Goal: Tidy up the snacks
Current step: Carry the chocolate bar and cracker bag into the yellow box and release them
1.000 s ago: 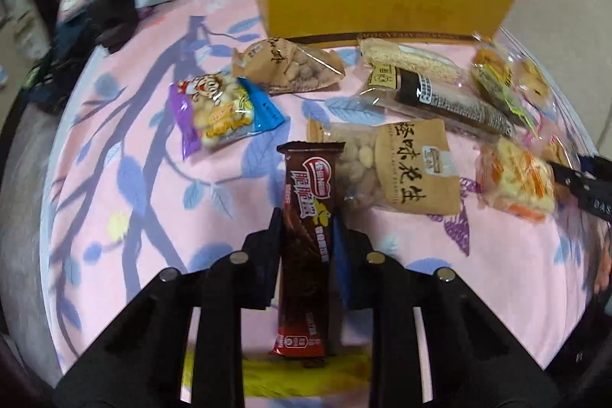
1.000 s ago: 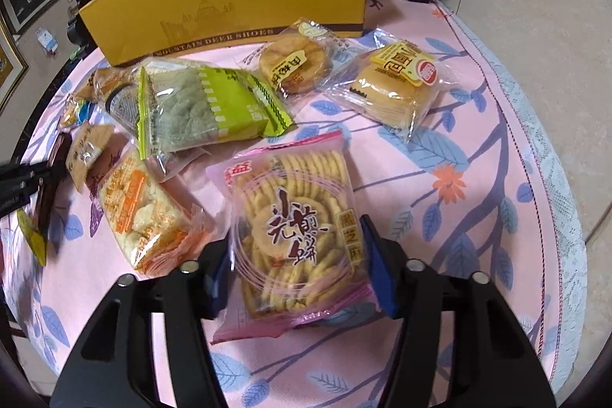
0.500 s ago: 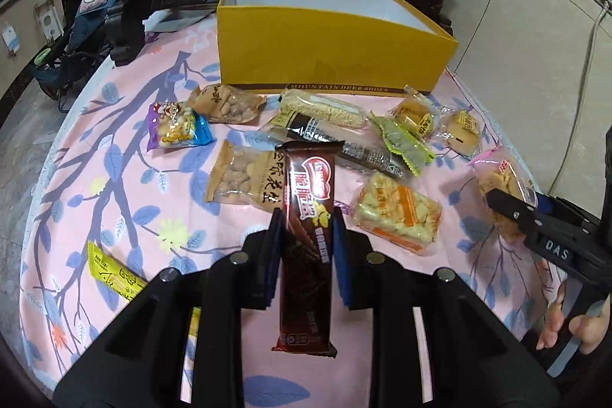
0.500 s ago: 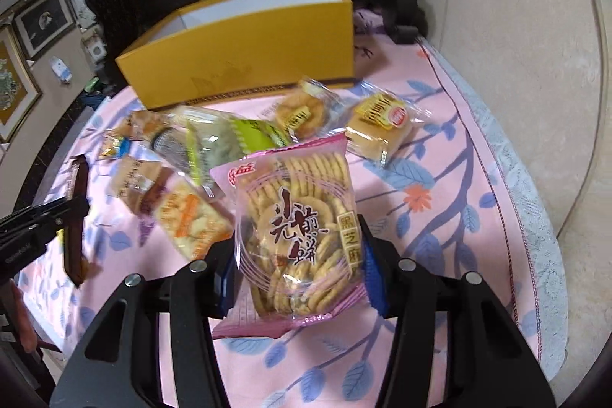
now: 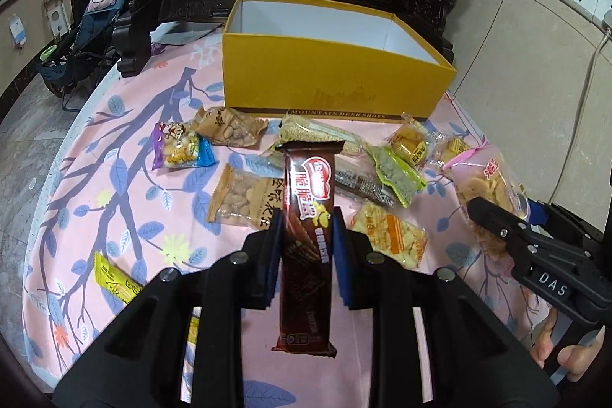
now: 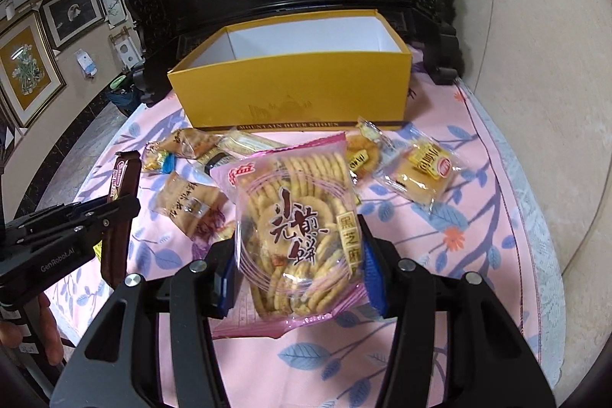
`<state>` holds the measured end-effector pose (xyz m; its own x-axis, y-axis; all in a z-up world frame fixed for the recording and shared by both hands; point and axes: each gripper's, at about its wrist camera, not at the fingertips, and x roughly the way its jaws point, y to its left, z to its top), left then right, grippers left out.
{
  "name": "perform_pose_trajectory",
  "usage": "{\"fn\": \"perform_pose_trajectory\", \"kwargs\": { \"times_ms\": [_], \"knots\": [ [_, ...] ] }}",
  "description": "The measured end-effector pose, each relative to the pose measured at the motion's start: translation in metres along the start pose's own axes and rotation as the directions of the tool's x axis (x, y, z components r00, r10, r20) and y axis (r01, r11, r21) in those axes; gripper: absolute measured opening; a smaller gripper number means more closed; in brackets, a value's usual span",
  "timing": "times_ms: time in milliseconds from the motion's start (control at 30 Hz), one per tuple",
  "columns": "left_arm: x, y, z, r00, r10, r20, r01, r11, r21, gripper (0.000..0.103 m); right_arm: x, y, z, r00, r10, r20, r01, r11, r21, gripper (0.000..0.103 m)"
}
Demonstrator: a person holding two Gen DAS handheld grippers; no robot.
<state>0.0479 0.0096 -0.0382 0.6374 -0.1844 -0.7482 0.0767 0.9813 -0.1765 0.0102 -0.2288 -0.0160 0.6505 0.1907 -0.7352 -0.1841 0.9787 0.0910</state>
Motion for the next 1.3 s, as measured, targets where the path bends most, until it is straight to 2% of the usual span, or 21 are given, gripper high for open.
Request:
{"fn": "perform_pose_trajectory", "kwargs": {
  "times_ms": [200,367,467,600,733,833,900,933,967,1000,1067,1133,1167,1267,1300],
  "knots": [
    [0.001,0.001,0.015,1.000,-0.002,0.011,0.002,1.000,0.008,0.024,0.006,0.004,0.010,1.000,0.005,-0.006,-0.006,1.000,-0.006,0.053],
    [0.005,0.001,0.045,0.999,0.017,0.039,-0.018,1.000,0.019,0.024,0.019,0.003,0.040,1.000,0.009,-0.018,-0.010,1.000,-0.018,0.053],
    [0.011,0.000,0.078,0.998,0.025,0.054,-0.027,0.999,0.026,0.024,0.030,0.000,0.071,1.000,0.010,-0.019,-0.010,1.000,-0.019,0.053],
    [0.022,-0.001,0.139,0.995,0.047,0.091,-0.049,0.999,0.021,0.024,0.045,-0.001,0.129,1.000,-0.018,0.003,0.018,1.000,-0.018,0.053],
    [0.050,-0.002,0.196,0.995,0.050,0.080,-0.051,0.999,0.001,0.024,0.068,-0.003,0.179,1.000,-0.019,-0.004,0.019,1.000,-0.002,0.054],
    [0.068,0.001,0.222,0.997,0.047,0.068,-0.045,0.999,-0.029,0.024,0.086,-0.008,0.207,0.999,-0.034,-0.001,0.034,0.999,0.016,0.054],
    [0.082,0.003,0.240,0.997,0.049,0.065,-0.047,0.998,-0.032,0.026,0.100,-0.014,0.222,1.000,-0.014,0.002,0.014,0.999,0.040,0.055],
    [0.086,0.005,0.244,0.997,0.048,0.060,-0.047,0.998,-0.032,0.042,0.106,-0.016,0.227,1.000,-0.014,-0.012,0.015,0.999,0.039,0.059],
    [0.090,0.006,0.250,0.997,0.051,0.049,-0.049,0.998,-0.037,0.079,0.113,-0.018,0.232,0.999,-0.025,-0.034,0.026,0.999,0.036,0.065],
    [0.092,0.009,0.254,0.998,0.053,0.047,-0.050,0.998,-0.049,0.089,0.118,-0.019,0.236,0.998,-0.039,-0.046,0.041,0.999,0.032,0.068],
    [0.083,0.013,0.252,0.995,0.047,0.090,-0.042,0.998,-0.056,0.090,0.115,-0.024,0.236,0.997,-0.052,-0.049,0.052,0.999,0.015,0.068],
    [0.071,0.016,0.244,0.992,0.064,0.109,-0.062,0.998,-0.022,0.090,0.101,-0.033,0.229,0.998,-0.052,-0.041,0.052,0.999,0.004,0.068],
    [0.064,0.017,0.238,0.990,0.070,0.120,-0.070,0.998,-0.011,0.090,0.091,-0.040,0.224,0.998,-0.049,-0.035,0.049,0.999,0.008,0.072],
    [0.037,0.021,0.204,0.989,0.048,0.139,-0.051,0.998,0.023,0.090,0.071,-0.060,0.198,0.999,-0.015,-0.049,0.016,1.000,0.023,0.074],
    [0.027,0.022,0.183,0.989,0.035,0.143,-0.042,0.998,0.045,0.090,0.067,-0.066,0.185,0.998,-0.003,-0.062,0.005,1.000,0.027,0.074]
  ]
}}
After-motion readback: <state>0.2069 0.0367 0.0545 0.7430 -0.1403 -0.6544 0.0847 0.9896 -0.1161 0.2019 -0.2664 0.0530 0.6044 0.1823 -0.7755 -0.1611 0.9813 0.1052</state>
